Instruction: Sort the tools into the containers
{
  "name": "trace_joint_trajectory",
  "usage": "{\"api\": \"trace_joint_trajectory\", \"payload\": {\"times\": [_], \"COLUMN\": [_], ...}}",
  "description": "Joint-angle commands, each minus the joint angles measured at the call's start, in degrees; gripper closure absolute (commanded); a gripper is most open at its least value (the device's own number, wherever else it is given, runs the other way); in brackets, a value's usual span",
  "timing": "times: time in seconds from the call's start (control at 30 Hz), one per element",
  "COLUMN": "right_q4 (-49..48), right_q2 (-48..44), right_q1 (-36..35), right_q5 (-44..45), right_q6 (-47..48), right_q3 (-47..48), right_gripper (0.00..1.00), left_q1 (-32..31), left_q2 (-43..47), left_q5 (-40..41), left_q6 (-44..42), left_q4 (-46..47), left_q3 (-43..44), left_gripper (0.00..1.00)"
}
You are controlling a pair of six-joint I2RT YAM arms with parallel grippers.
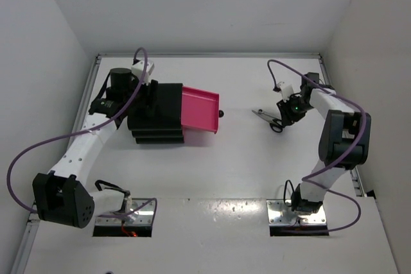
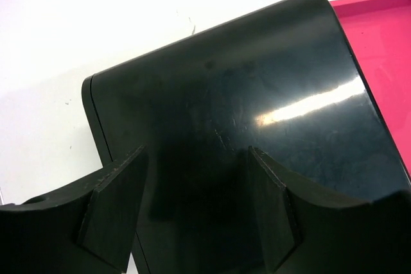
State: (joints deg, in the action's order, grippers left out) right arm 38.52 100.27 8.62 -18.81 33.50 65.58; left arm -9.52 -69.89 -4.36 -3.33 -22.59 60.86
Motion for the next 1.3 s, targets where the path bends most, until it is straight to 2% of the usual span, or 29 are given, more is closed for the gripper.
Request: {"api": "trace_joint_trajectory", "payload": {"times": [0.0, 0.63, 0.8, 0.97, 1.27], "right_q4": [-1.3, 2.4, 3.0, 4.0, 3.4], "right_q2": [3.2, 13.2, 13.2, 13.2, 13.2], "right_q1": [-1.3, -5.9, -6.4, -6.4, -5.8], "right_q5": [1.8, 3.4, 3.4, 3.4, 5.2], "right_q6": [3.0, 3.5, 4.0, 4.6, 6.3], "right_q3": [2.8, 11.1, 11.1, 10.4, 9.9], "right_gripper": [0.63, 0.62, 0.62, 0.55, 0.55], "left_q1": [-0.7, -0.7, -0.7, -0.7, -0.7], "left_q2": [0.1, -2.2, -2.2, -2.7, -2.7], "left_q5": [1.4, 1.9, 2.4, 2.4, 2.4], "left_q6": [0.3, 0.3, 0.3, 0.3, 0.9], "left_q4": [1.7, 1.7, 1.7, 1.7, 1.7], "left_q3": [0.6, 1.2, 1.2, 0.7, 0.7], "left_gripper": [0.31, 0.31, 0.31, 0.31, 0.31]}}
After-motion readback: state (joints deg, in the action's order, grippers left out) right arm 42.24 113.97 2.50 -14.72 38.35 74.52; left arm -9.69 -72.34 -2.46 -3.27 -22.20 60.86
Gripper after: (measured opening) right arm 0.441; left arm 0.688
